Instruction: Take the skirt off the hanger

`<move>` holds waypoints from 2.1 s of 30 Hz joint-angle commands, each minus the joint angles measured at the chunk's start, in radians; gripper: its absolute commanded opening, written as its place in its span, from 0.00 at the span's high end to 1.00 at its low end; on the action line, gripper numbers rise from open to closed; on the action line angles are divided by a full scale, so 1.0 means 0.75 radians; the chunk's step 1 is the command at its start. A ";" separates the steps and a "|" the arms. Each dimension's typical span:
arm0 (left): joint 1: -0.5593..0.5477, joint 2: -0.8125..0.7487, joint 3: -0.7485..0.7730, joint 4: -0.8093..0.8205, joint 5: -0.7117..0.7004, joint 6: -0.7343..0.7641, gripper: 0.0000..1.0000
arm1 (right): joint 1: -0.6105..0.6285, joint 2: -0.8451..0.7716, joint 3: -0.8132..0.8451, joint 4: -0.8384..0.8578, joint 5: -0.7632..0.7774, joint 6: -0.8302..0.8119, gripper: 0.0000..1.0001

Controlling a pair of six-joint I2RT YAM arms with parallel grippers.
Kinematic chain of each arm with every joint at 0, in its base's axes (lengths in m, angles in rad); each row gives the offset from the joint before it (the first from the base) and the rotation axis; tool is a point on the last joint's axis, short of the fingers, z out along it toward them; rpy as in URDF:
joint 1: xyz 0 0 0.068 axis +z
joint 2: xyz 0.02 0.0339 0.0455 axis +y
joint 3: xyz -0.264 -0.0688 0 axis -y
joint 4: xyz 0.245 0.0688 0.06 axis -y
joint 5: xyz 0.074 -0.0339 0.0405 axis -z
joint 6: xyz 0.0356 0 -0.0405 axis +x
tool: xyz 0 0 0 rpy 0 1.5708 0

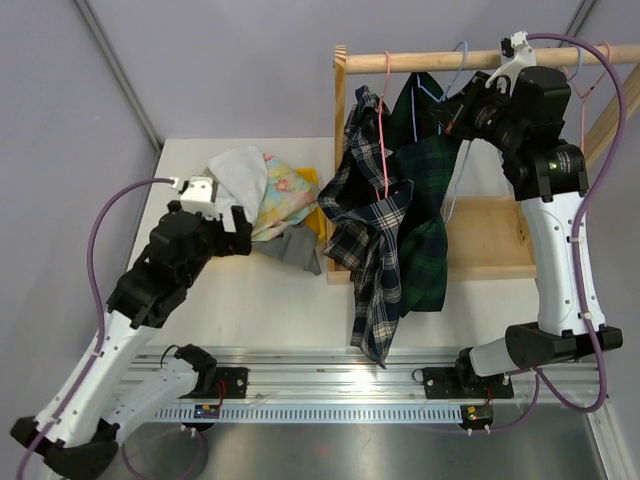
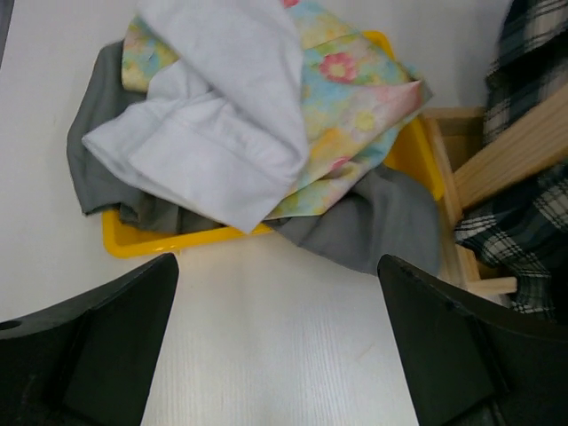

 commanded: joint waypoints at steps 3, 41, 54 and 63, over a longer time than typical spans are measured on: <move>-0.671 0.270 0.620 -0.009 -0.496 0.174 0.01 | 0.007 -0.006 0.280 -0.082 0.096 -0.060 1.00; -1.922 1.034 0.967 0.545 -0.391 0.221 1.00 | 0.007 -0.549 0.006 -0.174 0.221 -0.005 1.00; -2.323 1.158 0.732 0.416 -0.608 -0.071 1.00 | 0.007 -0.457 0.084 -0.096 0.297 -0.015 1.00; -2.264 1.167 0.566 0.410 -0.580 -0.061 1.00 | 0.007 -0.420 0.227 -0.227 0.323 -0.046 1.00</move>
